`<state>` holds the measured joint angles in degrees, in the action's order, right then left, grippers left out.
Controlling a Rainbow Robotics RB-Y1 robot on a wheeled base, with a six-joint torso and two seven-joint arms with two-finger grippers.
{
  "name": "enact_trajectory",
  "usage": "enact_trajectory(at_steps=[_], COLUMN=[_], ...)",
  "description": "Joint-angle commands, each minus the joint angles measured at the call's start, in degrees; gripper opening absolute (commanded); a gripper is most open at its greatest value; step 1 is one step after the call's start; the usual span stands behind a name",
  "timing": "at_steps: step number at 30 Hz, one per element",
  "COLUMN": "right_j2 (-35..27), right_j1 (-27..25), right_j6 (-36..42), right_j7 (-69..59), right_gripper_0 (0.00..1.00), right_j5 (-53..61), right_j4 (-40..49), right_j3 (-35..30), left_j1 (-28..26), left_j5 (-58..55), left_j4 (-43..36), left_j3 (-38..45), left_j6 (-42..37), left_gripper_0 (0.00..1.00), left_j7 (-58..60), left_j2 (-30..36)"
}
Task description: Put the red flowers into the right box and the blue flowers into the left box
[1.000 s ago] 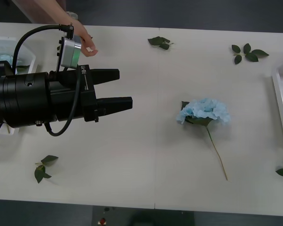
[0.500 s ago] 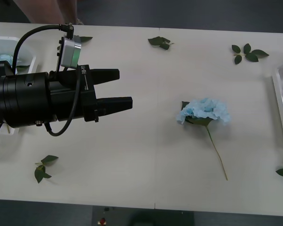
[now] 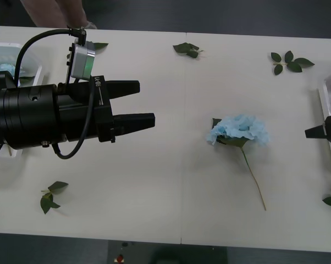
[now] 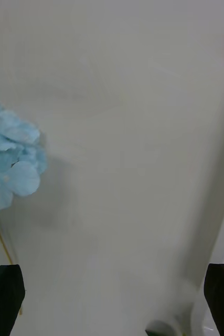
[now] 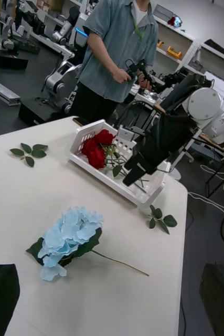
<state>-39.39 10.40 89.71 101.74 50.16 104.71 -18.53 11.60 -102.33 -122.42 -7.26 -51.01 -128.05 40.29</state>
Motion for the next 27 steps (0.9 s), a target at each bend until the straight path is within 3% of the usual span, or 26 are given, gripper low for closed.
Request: enact_trajectory(at_steps=[1, 16, 27], right_j2=[1.07, 4.41, 6.43], right_j1=[-0.29, -2.67, -3.02], right_j6=[0.03, -7.89, -10.79], right_j7=[-1.02, -1.19, -0.93], right_gripper_0=[1.0, 1.0, 1.0], right_j5=[-0.42, -9.82, -12.2], right_j4=[4.72, 7.53, 3.75], right_j3=[3.15, 20.81, 25.65], left_j1=[0.7, 0.7, 0.7], left_j5=[-0.24, -0.24, -0.24], left_j4=[-1.33, -1.33, -1.33], left_j3=[0.58, 0.58, 0.58], left_j6=[0.3, 0.3, 0.3], left_gripper_0=[1.0, 1.0, 1.0], left_j7=[-4.32, -4.32, -4.32], left_j2=[1.37, 1.37, 1.37])
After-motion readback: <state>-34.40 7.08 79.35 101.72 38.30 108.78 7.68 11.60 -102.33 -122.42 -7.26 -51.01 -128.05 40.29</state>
